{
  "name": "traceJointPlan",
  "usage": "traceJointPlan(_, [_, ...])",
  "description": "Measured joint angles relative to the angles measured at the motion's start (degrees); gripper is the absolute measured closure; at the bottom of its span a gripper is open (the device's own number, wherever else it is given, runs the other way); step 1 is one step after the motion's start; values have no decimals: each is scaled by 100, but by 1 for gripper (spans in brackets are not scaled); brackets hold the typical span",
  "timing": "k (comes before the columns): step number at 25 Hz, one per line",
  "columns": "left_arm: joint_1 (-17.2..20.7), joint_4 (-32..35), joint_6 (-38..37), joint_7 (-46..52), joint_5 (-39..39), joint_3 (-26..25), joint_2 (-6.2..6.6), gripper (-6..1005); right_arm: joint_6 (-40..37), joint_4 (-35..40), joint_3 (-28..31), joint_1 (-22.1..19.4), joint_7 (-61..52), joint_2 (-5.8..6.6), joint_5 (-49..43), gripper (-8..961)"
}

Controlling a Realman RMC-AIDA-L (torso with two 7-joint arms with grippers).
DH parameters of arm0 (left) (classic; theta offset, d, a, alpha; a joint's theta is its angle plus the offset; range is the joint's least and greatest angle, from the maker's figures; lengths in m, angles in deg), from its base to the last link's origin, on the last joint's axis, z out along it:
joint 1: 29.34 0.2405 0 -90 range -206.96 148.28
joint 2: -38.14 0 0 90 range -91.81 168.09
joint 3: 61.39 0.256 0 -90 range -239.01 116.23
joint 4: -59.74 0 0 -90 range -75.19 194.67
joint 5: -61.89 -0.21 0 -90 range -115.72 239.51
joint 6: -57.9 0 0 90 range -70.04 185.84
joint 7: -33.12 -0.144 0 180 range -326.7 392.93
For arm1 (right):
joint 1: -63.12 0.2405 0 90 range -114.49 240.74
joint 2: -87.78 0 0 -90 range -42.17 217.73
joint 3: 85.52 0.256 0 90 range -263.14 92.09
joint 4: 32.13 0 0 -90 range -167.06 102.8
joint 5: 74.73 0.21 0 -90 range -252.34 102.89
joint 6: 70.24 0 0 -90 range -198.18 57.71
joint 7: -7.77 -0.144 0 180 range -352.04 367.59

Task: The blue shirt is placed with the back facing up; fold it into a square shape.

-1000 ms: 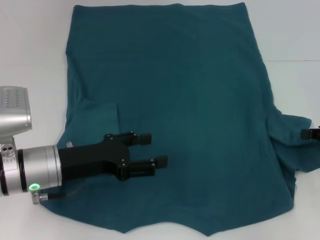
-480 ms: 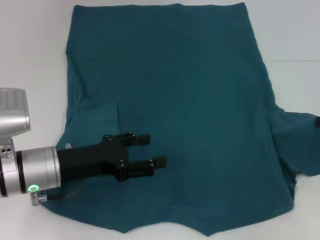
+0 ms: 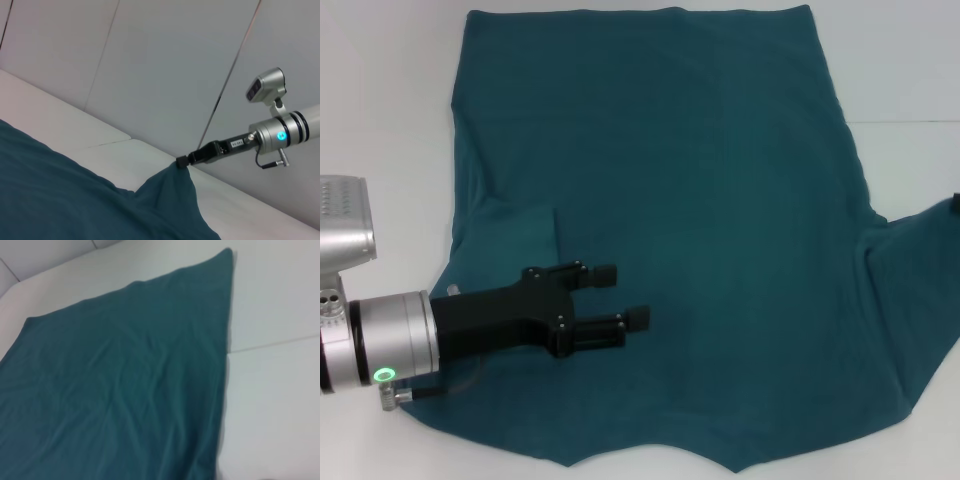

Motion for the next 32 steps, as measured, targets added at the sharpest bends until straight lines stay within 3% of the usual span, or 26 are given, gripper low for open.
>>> traceJointPlan(18, [-17, -53, 91, 10, 156, 1, -2, 166, -82, -41, -413, 436, -42, 67, -32, 950])
traceJointPlan(32, [8, -61, 166, 18, 229, 2, 0, 165, -273, -134, -1560, 1254, -471, -276, -38, 951])
